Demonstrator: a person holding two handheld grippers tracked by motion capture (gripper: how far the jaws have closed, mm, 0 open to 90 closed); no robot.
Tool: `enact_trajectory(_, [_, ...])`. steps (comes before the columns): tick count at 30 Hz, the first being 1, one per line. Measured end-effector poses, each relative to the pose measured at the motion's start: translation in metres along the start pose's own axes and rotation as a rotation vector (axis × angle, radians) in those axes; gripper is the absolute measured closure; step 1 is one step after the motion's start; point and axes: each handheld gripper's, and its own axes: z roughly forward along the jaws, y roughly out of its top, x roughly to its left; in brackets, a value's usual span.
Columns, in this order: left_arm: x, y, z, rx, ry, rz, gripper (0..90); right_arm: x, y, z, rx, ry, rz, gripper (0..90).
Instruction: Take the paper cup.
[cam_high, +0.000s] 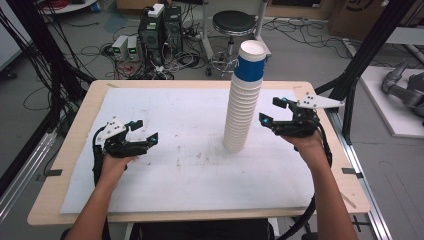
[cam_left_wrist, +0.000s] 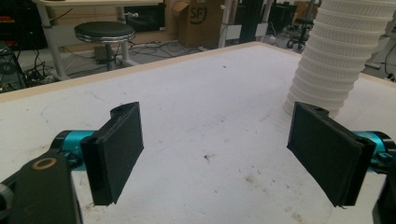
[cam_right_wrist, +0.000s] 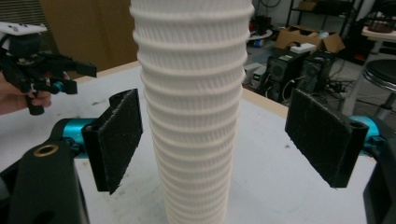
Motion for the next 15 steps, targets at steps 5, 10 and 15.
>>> enact_trajectory(5, [0.001,0.000,0.000,0.001,-0.002,-0.002,18.0,0.001,0.023,0.012,-0.012,0.023,-0.028,19.2])
enact_trajectory(10, [0.000,-0.001,0.000,0.001,-0.006,-0.003,18.2,0.004,0.040,0.023,-0.020,0.052,-0.041,19.3])
enact_trajectory(15, [-0.001,-0.001,0.000,0.000,-0.009,-0.004,18.2,0.005,0.050,0.036,-0.020,0.047,-0.045,15.4])
